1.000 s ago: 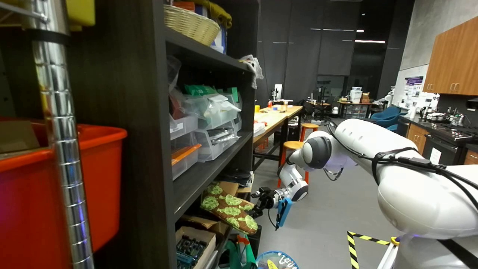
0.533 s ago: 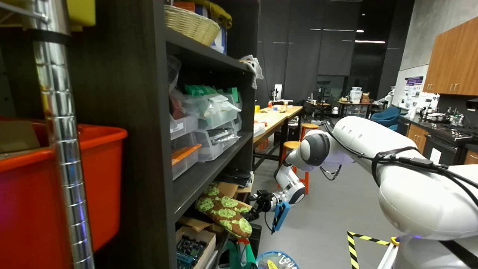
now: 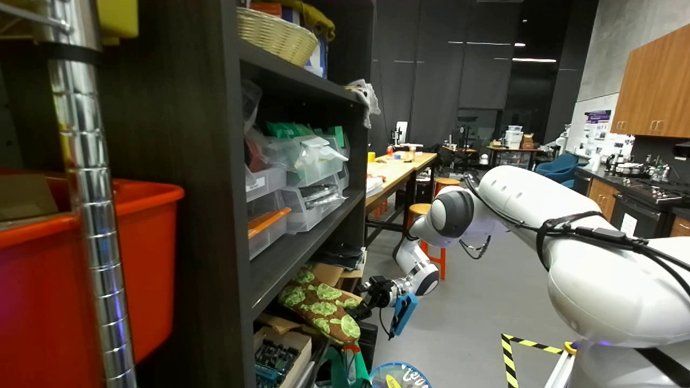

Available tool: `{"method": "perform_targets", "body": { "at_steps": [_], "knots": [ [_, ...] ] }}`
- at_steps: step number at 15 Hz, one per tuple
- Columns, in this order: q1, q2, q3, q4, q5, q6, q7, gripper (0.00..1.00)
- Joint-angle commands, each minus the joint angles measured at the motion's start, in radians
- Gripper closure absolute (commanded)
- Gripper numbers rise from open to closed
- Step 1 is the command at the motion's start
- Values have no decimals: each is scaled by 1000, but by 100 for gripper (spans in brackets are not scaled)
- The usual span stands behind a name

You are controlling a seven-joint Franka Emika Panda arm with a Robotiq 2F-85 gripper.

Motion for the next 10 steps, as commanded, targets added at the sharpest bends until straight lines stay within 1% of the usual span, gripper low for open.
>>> {"method": "perform_targets", "body": {
  "at_steps": [1,2,4,8,10],
  "knots": [
    [24,-41,-14,-48,17,9,-5,5],
    [29,-40,-18,-52,23,26,-3,1],
    [42,-33,-26,-60,29,68,-7,0],
    [81,-21,-34,-86,31,199,-53,0],
    [92,-24,-29,-103,31,245,-68,0]
  ]
}}
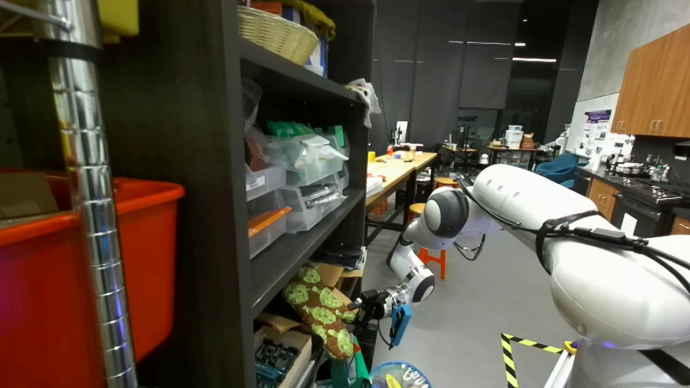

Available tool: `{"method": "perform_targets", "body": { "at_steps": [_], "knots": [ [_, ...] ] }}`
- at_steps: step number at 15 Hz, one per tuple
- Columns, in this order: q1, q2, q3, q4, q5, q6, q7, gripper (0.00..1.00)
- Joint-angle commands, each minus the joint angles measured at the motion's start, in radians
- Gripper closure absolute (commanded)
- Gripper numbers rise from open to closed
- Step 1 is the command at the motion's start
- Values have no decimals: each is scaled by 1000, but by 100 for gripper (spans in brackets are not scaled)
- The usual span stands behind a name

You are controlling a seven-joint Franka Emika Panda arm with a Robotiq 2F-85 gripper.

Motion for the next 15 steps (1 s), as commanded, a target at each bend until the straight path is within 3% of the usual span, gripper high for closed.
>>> {"method": "perform_targets", "body": {
  "at_steps": [1,15],
  "knots": [
    [42,-20,-13,-49,18,76,-35,0],
    [79,-8,-1,-51,13,151,-47,0]
  ]
}}
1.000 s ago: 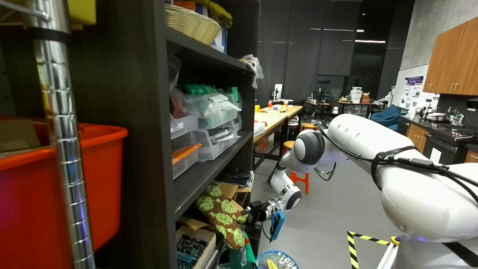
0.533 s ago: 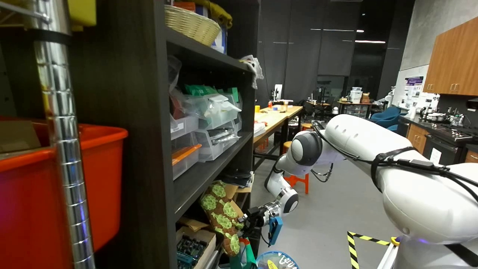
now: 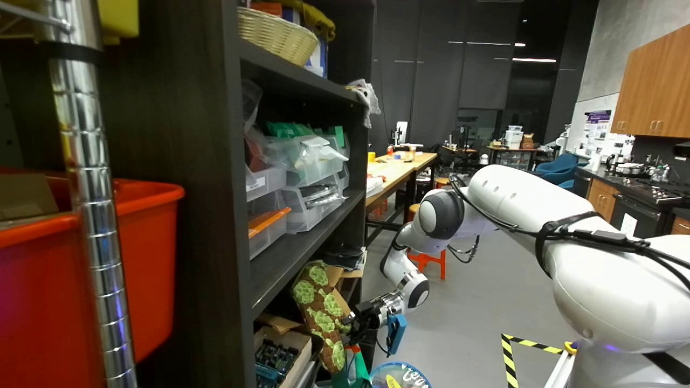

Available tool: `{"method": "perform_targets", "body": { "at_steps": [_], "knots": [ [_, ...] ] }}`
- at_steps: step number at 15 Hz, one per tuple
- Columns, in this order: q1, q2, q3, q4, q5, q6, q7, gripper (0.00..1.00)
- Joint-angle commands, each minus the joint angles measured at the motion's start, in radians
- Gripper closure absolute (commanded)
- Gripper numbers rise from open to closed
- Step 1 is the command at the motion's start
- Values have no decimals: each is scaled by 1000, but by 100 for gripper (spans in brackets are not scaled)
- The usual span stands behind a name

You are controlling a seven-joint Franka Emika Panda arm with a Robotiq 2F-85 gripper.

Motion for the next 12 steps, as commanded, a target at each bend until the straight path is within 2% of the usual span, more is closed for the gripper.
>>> {"method": "perform_targets", "body": {
  "at_steps": [1,4,5,6,8,12],
  "knots": [
    [40,-9,0,-21,9,44,-4,0],
    [60,-11,1,-33,4,66,-6,0],
    [66,-11,0,-37,2,72,-6,3],
    [72,-10,1,-38,0,74,-9,27],
    [80,-13,-1,-46,-6,75,-13,30],
    [72,-22,-3,-53,-19,52,-26,62]
  ]
}}
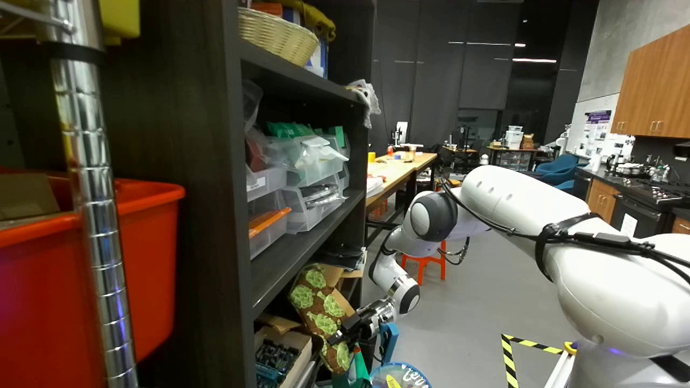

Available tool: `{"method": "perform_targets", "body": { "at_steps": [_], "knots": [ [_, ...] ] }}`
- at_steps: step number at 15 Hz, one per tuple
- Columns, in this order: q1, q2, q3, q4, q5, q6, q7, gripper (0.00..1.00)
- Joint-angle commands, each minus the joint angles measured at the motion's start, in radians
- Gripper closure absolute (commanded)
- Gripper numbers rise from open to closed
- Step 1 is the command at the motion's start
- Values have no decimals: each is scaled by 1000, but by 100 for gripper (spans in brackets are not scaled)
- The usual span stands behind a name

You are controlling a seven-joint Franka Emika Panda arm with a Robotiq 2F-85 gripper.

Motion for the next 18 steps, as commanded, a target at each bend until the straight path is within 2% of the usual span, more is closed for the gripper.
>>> {"method": "perform_targets", "body": {
  "at_steps": [1,5,6,8,9,13,18],
  "knots": [
    [-6,-26,-6,-29,-17,-12,-24,70],
    [-39,-33,-19,-34,-34,-61,-39,96],
    [-52,-35,-24,-35,-37,-81,-46,98],
    [-81,-34,-36,-27,-39,-137,-38,95],
    [-100,-34,-43,-20,-40,-170,-30,98],
    [-179,-17,-75,26,-39,-289,10,96],
    [-242,-5,-92,62,-30,-349,34,96]
  ]
}}
